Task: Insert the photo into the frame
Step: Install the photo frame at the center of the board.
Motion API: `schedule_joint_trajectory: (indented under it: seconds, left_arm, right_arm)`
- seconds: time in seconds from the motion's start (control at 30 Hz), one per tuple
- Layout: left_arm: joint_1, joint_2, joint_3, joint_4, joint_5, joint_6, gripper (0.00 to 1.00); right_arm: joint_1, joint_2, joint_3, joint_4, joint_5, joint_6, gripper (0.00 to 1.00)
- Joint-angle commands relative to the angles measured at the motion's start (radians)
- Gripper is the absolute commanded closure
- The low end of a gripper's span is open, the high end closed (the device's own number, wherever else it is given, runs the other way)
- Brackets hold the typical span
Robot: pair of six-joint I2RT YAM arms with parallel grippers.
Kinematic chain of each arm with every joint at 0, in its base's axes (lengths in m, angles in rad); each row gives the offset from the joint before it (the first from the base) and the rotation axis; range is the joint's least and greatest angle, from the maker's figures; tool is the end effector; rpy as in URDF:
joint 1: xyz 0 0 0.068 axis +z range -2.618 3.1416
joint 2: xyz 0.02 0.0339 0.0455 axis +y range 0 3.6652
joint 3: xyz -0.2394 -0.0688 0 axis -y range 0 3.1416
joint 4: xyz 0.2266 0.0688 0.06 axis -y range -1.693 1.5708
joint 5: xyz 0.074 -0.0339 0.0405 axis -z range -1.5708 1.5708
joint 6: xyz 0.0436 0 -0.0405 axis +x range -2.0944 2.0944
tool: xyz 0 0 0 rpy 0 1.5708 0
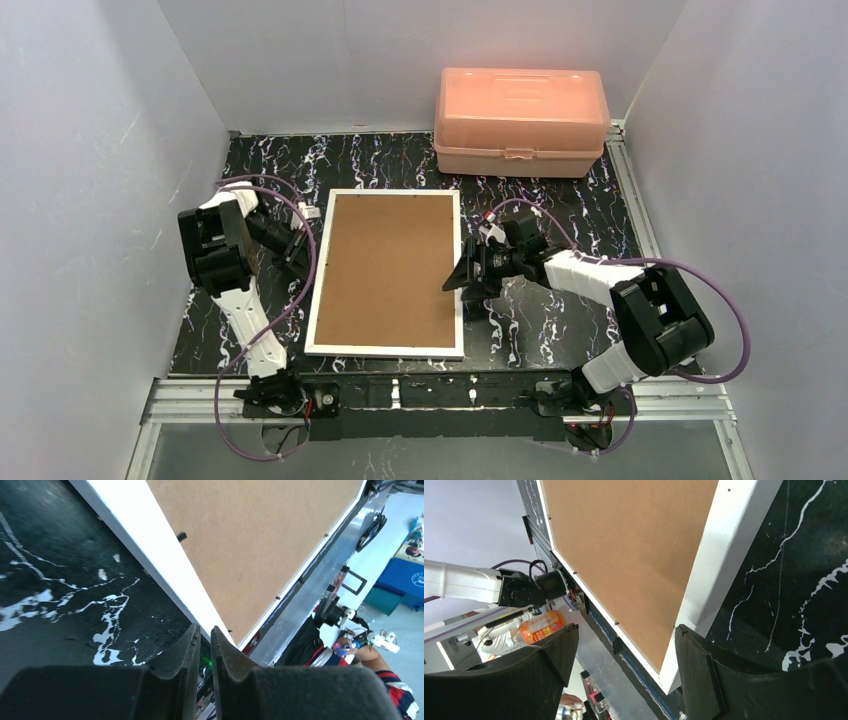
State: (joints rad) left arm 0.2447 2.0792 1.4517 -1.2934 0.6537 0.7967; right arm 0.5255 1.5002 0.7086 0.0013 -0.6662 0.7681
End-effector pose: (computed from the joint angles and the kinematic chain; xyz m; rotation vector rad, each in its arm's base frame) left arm 0.3149 0.0513 0.1361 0.6238 2.8412 -1.1094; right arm 0.2298 0.1644 0.1563 -0.0522 2.6020 1.3501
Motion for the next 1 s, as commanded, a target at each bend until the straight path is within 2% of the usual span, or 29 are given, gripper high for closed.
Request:
schedule_joint_trajectory:
  seconds: [0.0,0.2,0.37,0.77,0.97]
  left_arm:
    - [-0.002,-0.064,-0.054,-0.035,-0.011,0.097,0.88]
    - [-0.002,-0.068,-0.118,0.015,-0.012,0.102,0.92]
    - [-0.013,-0.063,-0.151,0.039,0.019,0.094,1.00]
    - [-0.023,-0.018,-0.135,0.067,0.086,0.056,1.00]
    - [-0.021,-0.019,-0.090,0.074,0.090,0.024,1.00]
  right_arm:
    - [0.000,-0.050,-0.017,0.008,-0.025,0.001,0.23]
    - [0.007,-0.008,-0.016,0.003,-0.027,-0.020,0.23]
    - [0.005,0.032,0.023,-0.023,0.012,-0.054,0.24]
    - [-0.046,0.151,0.097,0.043,0.055,-0.064,0.21]
    - [-0.161,0.147,0.250,-0.070,0.045,-0.123,0.21]
